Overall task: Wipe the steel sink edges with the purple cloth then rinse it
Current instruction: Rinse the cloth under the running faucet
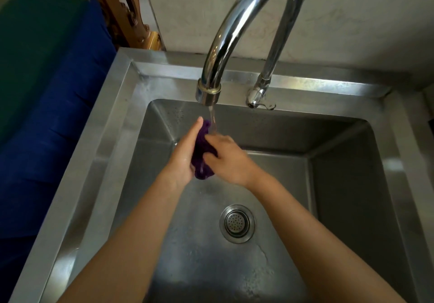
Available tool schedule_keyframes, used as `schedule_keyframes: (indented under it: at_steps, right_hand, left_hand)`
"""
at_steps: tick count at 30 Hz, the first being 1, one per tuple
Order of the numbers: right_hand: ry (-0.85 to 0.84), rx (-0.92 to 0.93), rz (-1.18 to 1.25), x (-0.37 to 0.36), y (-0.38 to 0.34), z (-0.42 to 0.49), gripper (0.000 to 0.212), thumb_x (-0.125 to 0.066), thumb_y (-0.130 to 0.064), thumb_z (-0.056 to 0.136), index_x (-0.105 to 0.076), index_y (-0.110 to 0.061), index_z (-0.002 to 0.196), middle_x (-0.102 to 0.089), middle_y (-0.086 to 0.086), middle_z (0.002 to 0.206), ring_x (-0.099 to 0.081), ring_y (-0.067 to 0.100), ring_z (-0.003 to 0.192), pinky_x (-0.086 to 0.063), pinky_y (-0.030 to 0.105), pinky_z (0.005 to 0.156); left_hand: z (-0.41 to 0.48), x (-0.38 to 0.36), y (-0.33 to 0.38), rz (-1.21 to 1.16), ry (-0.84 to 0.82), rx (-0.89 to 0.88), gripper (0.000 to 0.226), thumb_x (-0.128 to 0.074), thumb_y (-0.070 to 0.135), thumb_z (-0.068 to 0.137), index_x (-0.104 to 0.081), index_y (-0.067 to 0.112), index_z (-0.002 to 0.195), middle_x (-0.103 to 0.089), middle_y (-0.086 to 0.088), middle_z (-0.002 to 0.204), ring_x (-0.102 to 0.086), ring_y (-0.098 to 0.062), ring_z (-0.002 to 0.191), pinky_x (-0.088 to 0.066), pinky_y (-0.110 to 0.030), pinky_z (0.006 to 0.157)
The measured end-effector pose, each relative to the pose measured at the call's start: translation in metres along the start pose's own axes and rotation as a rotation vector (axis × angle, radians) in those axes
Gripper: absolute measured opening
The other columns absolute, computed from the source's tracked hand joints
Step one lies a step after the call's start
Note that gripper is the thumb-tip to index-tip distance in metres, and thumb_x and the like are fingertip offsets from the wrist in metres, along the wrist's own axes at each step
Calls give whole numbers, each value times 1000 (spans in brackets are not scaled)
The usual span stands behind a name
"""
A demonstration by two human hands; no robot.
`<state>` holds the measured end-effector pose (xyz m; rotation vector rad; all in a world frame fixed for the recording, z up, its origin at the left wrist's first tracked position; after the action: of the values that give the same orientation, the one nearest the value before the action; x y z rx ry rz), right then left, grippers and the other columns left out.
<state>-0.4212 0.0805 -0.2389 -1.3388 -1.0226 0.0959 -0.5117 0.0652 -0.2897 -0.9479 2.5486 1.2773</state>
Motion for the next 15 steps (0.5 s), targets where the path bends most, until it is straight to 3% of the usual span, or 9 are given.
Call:
schedule_keyframes:
  at_steps: [2, 4, 6, 8, 11, 15]
  right_hand:
    - [169, -73, 175, 7, 18, -5, 18, -48, -5, 83, -64, 0, 89, -61, 14, 91, -56, 27, 88, -42, 34, 83]
    - [323, -238, 339, 10, 35, -12, 19, -54, -15, 87, -64, -10, 102, -57, 10, 109, -54, 17, 101, -42, 31, 95]
    - [270, -441, 636, 3, 45, -16, 38, -60, -38, 85, -52, -20, 118, -51, 5, 122, -53, 14, 110, -44, 33, 100]
    - [157, -555, 796, -2, 50, -20, 43, -58, -49, 85, -50, -27, 120, -56, 2, 122, -58, 16, 109, -50, 41, 96]
    - [194, -524, 645, 4, 45, -22, 34, -61, -39, 86, -56, -24, 116, -63, 2, 112, -62, 19, 103, -50, 43, 95]
    - [327, -252, 88, 8, 10, -21, 35, -63, -34, 84, -55, -23, 116, -55, 5, 107, -58, 22, 93, -48, 33, 84]
  left_hand:
    - [2, 1, -3, 52, 99, -35, 20, -61, 33, 86, -68, 18, 74, -70, -2, 69, -68, -15, 64, -54, -28, 63]
    - [0, -6, -8, 54, 126, -58, 15, -59, 27, 86, -65, 13, 83, -68, -9, 80, -65, -20, 73, -54, -35, 75]
    - [-5, -15, -11, -29, 70, -37, 18, -55, 29, 85, -63, 12, 85, -67, -12, 84, -64, -23, 78, -53, -39, 82]
    - [-6, -13, -11, -88, 17, -55, 22, -50, 27, 86, -61, 13, 73, -66, -7, 70, -65, -20, 70, -54, -35, 72]
    - [-6, -8, -6, -59, 32, -95, 25, -49, 26, 86, -56, 16, 64, -60, 3, 51, -61, -11, 54, -50, -25, 58]
    - [1, -3, -6, 39, 99, -64, 20, -62, 38, 81, -63, 20, 73, -63, 5, 60, -62, -10, 59, -48, -25, 58]
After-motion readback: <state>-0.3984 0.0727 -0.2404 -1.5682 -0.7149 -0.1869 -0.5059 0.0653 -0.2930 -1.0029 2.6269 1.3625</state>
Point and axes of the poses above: each hand's wrist, its own z-axis towards the middle knuckle, its own x-axis out of the back of the hand, y = z × x, the point moved 4 cm from there along z, towards the middle knuckle
